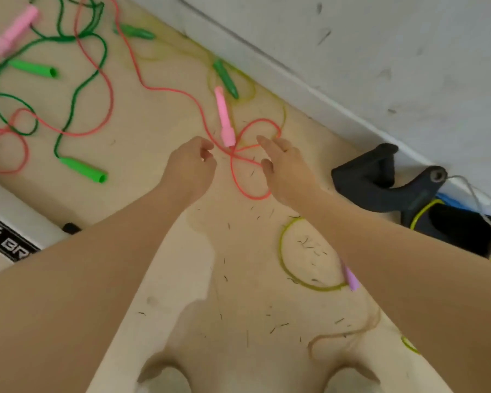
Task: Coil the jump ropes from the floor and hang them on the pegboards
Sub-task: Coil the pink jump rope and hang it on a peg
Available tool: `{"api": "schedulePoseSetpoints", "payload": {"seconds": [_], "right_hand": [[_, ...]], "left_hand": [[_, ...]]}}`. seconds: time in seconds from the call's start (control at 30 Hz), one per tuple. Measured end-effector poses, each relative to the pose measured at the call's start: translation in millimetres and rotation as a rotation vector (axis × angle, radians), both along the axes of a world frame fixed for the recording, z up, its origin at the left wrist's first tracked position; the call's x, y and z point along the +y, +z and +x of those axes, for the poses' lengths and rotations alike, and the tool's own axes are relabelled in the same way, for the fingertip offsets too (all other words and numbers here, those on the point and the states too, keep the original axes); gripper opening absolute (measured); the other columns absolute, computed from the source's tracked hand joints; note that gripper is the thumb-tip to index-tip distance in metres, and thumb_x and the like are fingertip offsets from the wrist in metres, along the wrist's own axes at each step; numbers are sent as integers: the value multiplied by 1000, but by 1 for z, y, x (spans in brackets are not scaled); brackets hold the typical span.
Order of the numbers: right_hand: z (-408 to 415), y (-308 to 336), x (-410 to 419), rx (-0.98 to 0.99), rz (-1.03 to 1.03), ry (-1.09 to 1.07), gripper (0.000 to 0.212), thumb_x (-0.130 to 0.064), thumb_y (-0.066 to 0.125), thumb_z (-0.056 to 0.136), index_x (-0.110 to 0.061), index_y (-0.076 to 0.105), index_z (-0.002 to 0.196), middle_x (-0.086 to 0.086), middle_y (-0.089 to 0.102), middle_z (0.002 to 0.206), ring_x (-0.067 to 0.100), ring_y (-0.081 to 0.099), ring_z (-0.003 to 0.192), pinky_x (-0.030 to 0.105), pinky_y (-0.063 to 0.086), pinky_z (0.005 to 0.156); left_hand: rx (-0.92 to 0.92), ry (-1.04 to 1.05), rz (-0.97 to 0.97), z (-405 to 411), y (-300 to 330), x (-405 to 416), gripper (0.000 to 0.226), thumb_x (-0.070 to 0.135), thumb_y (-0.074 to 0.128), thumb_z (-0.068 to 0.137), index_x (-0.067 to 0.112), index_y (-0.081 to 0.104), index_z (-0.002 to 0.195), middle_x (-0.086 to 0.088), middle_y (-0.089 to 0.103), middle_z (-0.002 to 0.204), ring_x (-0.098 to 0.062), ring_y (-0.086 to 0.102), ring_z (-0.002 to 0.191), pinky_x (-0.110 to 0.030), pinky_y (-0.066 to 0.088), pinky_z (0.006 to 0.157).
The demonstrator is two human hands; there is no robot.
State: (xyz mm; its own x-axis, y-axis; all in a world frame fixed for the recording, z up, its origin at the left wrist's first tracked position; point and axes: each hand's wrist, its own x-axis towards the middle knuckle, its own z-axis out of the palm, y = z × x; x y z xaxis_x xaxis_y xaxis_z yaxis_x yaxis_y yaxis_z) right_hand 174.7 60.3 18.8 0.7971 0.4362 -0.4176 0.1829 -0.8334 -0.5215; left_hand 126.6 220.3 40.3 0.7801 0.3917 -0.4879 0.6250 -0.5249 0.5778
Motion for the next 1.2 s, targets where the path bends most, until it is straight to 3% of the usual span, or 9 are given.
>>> {"api": "schedulePoseSetpoints", "payload": {"seconds": [0.17,0.33,0.5,0.6,0.77,0.87,0.97,1.07,1.2], "right_hand": [[31,-67,62,-56,91,27,39,-8,44,93,-17,55,129,16,53,127,33,47,118,33,34,99],[37,-104,101,-77,-63,-97,46,-17,53,91,-7,36,132,15,46,129,32,48,118,37,38,92],[23,-76,85,52,-192,19,29,-21,51,89,-13,51,116,7,60,113,27,53,111,35,36,88],[-7,-25,64,121,-154,73,15,-28,50,87,-23,60,97,-3,64,89,19,56,98,33,24,83],[-29,105,30,431,108,184,22,-17,58,82,-15,60,61,-6,56,56,2,51,56,18,41,65],[-22,186,11,533,145,134,20,-16,58,82,-13,61,63,-4,54,52,1,51,52,14,40,61],[-10,266,-11,563,104,181,33,-33,62,83,-16,51,57,0,51,54,12,48,58,26,39,66],[5,343,-37,520,81,196,31,-31,64,85,-15,54,60,-4,51,51,1,47,48,16,37,60],[13,444,-67,454,177,110,24,-11,65,84,-12,57,61,2,58,62,8,54,60,20,38,67]], "left_hand": [[-118,2,35,9,-52,36,32,3,41,88,12,58,113,-2,59,105,-31,61,96,-30,43,81],[-78,12,109,-17,-89,64,31,4,41,88,14,58,112,-2,61,108,-30,61,95,-28,42,76],[-101,31,101,-28,-68,60,40,3,42,87,15,48,125,0,57,109,-28,59,95,-28,41,75],[-148,-203,103,-38,-19,39,55,-5,43,82,10,40,135,-10,54,121,-31,52,106,-35,40,92],[-18,-603,-9,-36,85,-14,67,20,56,74,16,36,138,-5,51,130,-26,42,125,-29,24,106],[51,-441,-265,-34,164,-33,43,26,61,73,24,50,114,5,63,98,-16,57,92,-25,44,76],[76,-495,-197,-30,240,-38,26,39,64,76,25,53,95,12,54,72,-5,50,66,-18,36,55],[-29,-429,-259,-27,311,-27,23,36,60,86,17,61,73,11,47,50,-1,40,44,-13,30,44],[-308,-18,-693,-31,411,-16,29,20,47,96,15,60,71,11,44,44,-8,37,47,-19,29,49]]}}
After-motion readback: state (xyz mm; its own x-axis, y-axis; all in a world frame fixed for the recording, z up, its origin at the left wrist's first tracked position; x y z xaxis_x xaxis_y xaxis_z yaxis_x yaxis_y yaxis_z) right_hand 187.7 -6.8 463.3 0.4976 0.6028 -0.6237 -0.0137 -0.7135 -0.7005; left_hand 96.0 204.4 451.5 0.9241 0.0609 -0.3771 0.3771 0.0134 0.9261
